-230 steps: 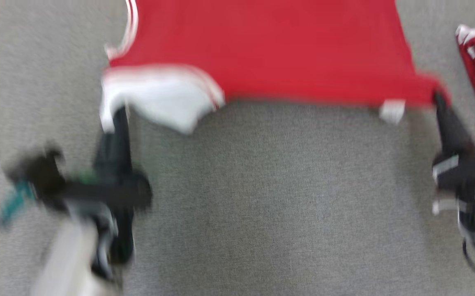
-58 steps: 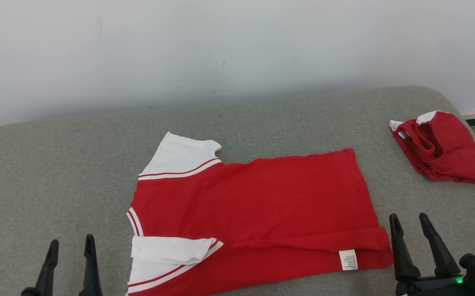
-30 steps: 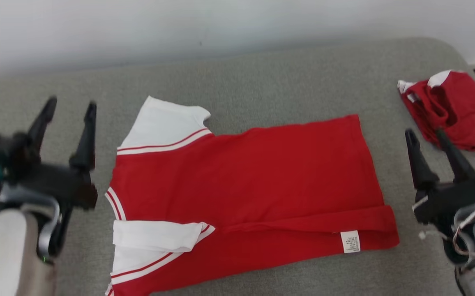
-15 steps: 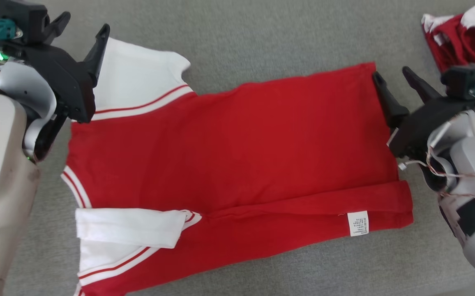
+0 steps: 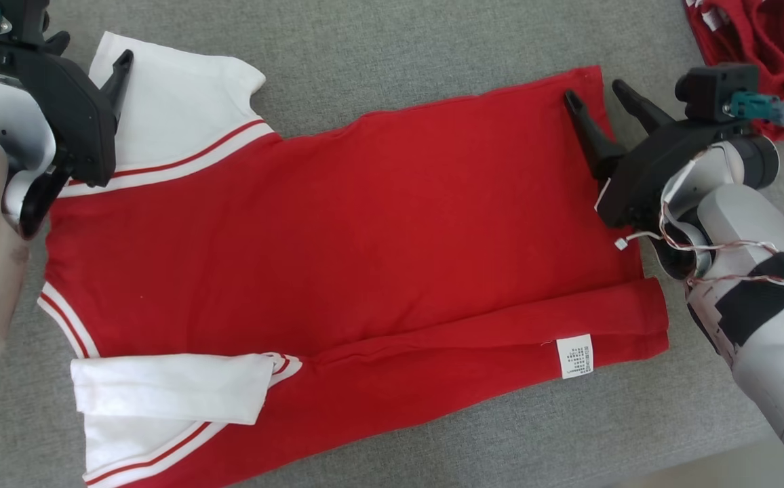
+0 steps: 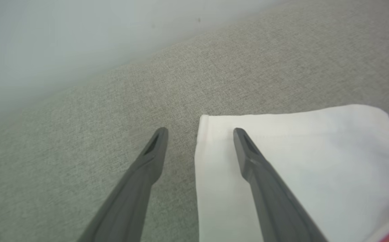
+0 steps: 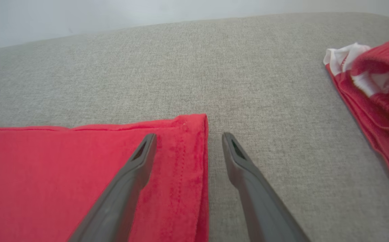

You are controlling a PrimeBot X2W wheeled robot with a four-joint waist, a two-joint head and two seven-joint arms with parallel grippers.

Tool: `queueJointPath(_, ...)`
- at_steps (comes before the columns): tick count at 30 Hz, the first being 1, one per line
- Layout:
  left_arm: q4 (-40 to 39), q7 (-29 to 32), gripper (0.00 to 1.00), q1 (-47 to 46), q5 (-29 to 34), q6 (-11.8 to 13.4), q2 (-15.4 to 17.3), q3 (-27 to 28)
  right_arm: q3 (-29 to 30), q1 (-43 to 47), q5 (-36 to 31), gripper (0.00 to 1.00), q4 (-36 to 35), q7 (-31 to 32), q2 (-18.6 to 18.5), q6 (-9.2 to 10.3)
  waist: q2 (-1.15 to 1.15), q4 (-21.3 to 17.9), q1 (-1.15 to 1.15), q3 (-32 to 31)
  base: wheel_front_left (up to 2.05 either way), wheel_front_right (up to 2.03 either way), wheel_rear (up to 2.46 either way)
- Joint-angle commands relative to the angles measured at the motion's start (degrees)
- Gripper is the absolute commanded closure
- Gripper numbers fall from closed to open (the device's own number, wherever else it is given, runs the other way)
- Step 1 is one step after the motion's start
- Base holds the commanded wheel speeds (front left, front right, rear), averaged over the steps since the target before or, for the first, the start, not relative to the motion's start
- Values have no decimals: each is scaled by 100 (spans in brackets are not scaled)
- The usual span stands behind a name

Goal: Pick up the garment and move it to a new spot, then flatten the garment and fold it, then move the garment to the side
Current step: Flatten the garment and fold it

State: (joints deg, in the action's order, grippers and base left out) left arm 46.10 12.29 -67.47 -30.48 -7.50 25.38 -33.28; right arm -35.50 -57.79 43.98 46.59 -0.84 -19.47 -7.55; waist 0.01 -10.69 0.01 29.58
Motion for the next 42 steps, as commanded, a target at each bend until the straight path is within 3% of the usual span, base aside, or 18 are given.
queueJointPath(1, 59, -38, 0, -110, -30, 11, -6, -43, -66, -79, 74, 0, 54, -39, 31, 16, -1, -25, -1, 35, 0, 0, 0)
queueJointPath(10, 671, 40, 0, -386, -273, 11, -162, -268, -547, -528, 383, 0, 469, -149, 123, 16, -1, -28, -1, 129, 0, 0, 0)
queueJointPath(11, 718, 64, 0, -401, -297, 10, -192, -302, -594, -567, 421, 21, 511, -151, 124, 16, -1, -19, -1, 133, 0, 0, 0)
queueJointPath(12, 778, 98, 0, -406, -356, 10, -223, -312, -645, -603, 451, 69, 552, -148, 122, 16, -1, -14, -1, 134, 0, 0, 0)
queueJointPath(13, 817, 162, 16, -380, -441, 10, -287, -310, -691, -644, 490, 85, 589, -152, 125, 16, -1, -9, -1, 134, 0, 0, 0)
queueJointPath(14, 820, 227, 70, -350, -546, 6, -356, -328, -727, -678, 522, 100, 625, -160, 121, 16, -1, 0, -1, 133, 0, 0, 0)
queueJointPath(15, 802, 280, 100, -339, -643, -2, -396, -373, -762, -703, 551, 100, 664, -174, 112, 16, -1, 14, -1, 131, 0, 0, 0)
queueJointPath(19, 666, 66, 100, -411, -795, 11, -337, -508, -880, -780, 698, 100, 804, -280, 53, 16, -1, 93, -1, 76, 0, 0, 0)
queueJointPath(28, 261, -1113, 100, -236, -1049, 11, -334, -635, -1070, -544, 994, 100, 970, -825, -116, 16, -1, 326, -1, -398, 0, 0, 0)
queueJointPath(38, -620, -1950, 100, 727, -1423, 17, -123, -622, -1314, 23, 1191, 100, 767, -1306, -425, 16, -1, 553, -1, -894, 0, 0, 0)
queueJointPath(42, -1243, -2210, 100, 1334, -1527, 148, -57, -578, -1327, 317, 1212, 100, 643, -1403, -587, 16, -1, 662, -1, -1074, 0, 0, 0)
